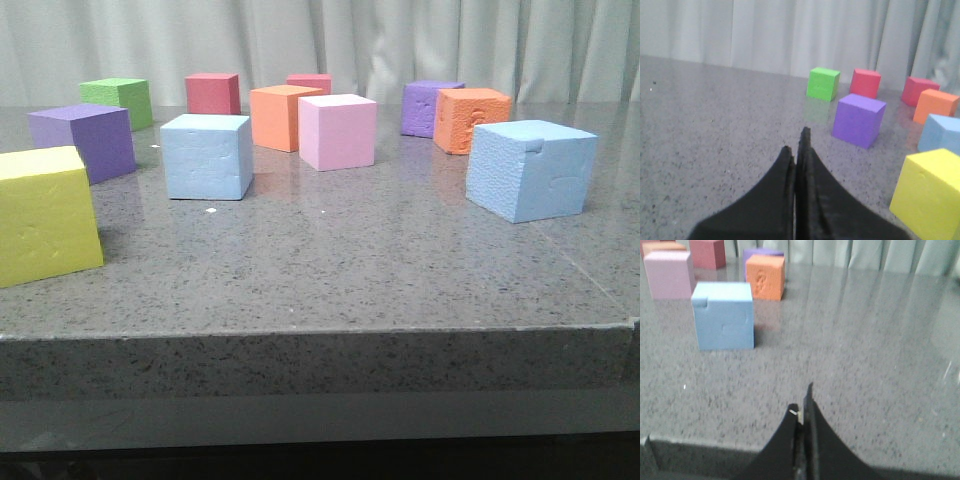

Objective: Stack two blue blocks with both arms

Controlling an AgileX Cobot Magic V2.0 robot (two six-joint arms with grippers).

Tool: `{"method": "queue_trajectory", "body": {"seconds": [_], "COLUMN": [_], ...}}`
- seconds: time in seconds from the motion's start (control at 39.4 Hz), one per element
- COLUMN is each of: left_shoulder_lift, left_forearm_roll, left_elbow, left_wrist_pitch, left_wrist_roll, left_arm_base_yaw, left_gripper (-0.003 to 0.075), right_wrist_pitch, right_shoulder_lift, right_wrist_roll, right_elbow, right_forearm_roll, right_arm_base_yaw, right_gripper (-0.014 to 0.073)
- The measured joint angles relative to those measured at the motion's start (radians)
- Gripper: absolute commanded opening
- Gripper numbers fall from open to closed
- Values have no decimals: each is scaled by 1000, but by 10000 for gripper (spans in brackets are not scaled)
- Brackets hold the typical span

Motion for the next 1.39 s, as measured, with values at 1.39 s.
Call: {"method": "queue_trajectory", "body": {"seconds": [1.39], "left_shoulder_lift": [462], "left_forearm_roll": [78], "left_elbow": [-496], "left_wrist_pitch": [153], "left_wrist_roll": [0], "left_arm_base_yaw": [0], "left_gripper": [-20], "right_wrist_pitch": [405], "right_shoulder_lift": [489], "right_wrist_roll": [87], "right_elbow": [-710], "right_forearm_roll": [0], "right_arm_base_yaw": [0], "right_gripper": [-67]}}
